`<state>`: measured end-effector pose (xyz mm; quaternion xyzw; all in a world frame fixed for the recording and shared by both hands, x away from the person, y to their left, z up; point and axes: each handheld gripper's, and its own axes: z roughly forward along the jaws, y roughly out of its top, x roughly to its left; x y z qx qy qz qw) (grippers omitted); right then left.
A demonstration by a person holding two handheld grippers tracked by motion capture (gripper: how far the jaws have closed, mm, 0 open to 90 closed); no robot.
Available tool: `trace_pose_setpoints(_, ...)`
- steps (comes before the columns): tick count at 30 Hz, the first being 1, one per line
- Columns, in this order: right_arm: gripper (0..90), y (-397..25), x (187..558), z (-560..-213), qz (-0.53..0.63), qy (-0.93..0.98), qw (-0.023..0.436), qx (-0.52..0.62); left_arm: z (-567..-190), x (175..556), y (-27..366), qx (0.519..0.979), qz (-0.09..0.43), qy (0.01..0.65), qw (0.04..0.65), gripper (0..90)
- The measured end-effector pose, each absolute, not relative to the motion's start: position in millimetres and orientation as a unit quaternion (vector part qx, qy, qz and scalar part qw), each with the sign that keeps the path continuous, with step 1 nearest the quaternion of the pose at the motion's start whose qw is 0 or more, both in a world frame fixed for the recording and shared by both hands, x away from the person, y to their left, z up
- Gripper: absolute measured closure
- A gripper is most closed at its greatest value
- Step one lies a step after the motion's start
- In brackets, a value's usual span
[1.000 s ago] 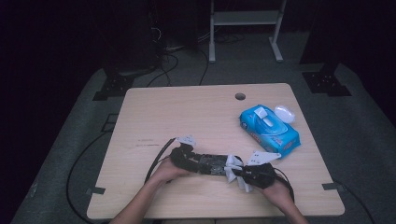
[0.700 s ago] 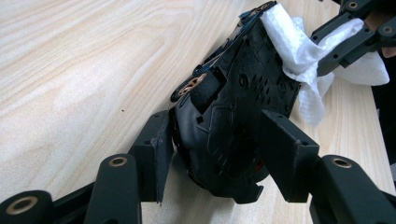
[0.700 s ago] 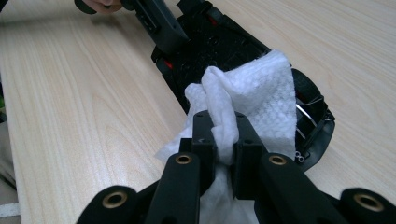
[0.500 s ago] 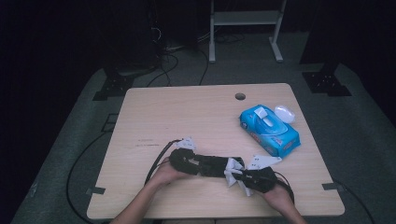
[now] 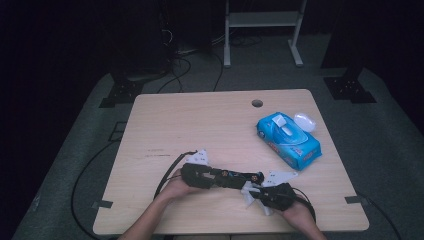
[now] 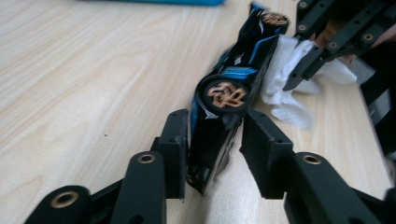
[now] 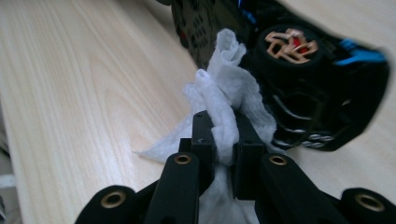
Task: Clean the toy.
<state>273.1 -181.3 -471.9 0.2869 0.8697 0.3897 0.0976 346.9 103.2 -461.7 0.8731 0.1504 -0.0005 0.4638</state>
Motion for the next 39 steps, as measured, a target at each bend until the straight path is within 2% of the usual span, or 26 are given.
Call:
trace_pose_setpoints(7,81.4,-182.6,271.2,-464.5,0.405,0.863,0.098,0.284,-461.6,343.6,100.4,0.875,0.019,0.131,0.465,63.4)
trace_pose_setpoints(14,81.6,-179.2,265.1,-435.7,0.456,0.840,0.108,0.272,-461.4,337.3,95.8,0.881,0.055,0.112,0.457,70.8)
trace_pose_setpoints(21,81.6,-160.1,287.6,-411.7,0.471,0.829,0.132,0.272,-462.4,337.9,96.8,0.880,0.065,0.103,0.460,70.9)
trace_pose_setpoints(28,81.5,-123.8,310.5,-422.4,0.427,0.854,0.136,0.265,-462.4,336.8,99.3,0.880,0.074,0.093,0.460,71.1)
trace_pose_setpoints(34,81.6,-138.0,314.1,-423.4,0.419,0.845,0.152,0.294,-462.8,336.9,101.3,0.879,0.076,0.092,0.461,71.1)
trace_pose_setpoints(38,81.4,-124.9,310.9,-424.4,0.434,0.843,0.139,0.284,-462.9,337.2,100.5,0.879,0.075,0.093,0.461,71.1)
trace_pose_setpoints(39,81.4,-121.2,309.8,-424.5,0.433,0.844,0.149,0.278,-463.2,337.7,101.6,0.879,0.074,0.092,0.462,71.1)
